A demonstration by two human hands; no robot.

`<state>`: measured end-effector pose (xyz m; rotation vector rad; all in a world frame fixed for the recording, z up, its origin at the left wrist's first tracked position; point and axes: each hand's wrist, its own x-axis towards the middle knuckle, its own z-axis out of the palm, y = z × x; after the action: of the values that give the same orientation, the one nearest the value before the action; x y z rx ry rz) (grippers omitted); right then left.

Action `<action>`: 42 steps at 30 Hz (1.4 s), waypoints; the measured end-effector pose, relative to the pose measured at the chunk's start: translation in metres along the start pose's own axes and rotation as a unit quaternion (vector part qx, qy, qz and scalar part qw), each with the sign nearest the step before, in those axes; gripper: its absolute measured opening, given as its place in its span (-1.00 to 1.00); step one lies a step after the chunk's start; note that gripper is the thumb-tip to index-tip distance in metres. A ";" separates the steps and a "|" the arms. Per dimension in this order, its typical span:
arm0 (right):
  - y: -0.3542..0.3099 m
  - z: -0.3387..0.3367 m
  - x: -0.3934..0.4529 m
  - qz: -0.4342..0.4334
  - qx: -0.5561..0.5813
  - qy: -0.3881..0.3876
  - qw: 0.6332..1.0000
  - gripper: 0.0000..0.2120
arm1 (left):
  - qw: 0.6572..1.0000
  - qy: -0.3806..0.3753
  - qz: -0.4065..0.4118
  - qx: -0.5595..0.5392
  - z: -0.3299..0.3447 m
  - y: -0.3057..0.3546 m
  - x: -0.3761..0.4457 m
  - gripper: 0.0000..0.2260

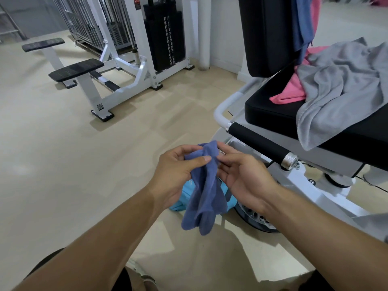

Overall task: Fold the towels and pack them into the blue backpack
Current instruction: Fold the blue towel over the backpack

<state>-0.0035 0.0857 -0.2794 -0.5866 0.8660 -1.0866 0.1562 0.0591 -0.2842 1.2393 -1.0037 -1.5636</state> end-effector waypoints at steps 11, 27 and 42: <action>0.022 0.005 -0.012 -0.164 -0.398 0.026 0.902 -0.49 | 0.993 0.060 -0.059 -0.082 -0.003 0.006 0.004 -0.89; 0.014 0.004 -0.004 -0.287 -0.573 0.094 0.762 -0.86 | 0.998 0.014 -0.049 -0.031 -0.006 0.010 0.000 -0.87; 0.010 -0.001 0.003 -0.133 -0.393 0.208 0.886 -0.87 | 0.993 -0.082 -0.088 0.008 0.002 0.002 -0.002 -0.89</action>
<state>0.0013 0.0862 -0.2883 -1.1980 1.6688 -1.1036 0.1545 0.0610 -0.2816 1.2536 -1.0342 -1.8228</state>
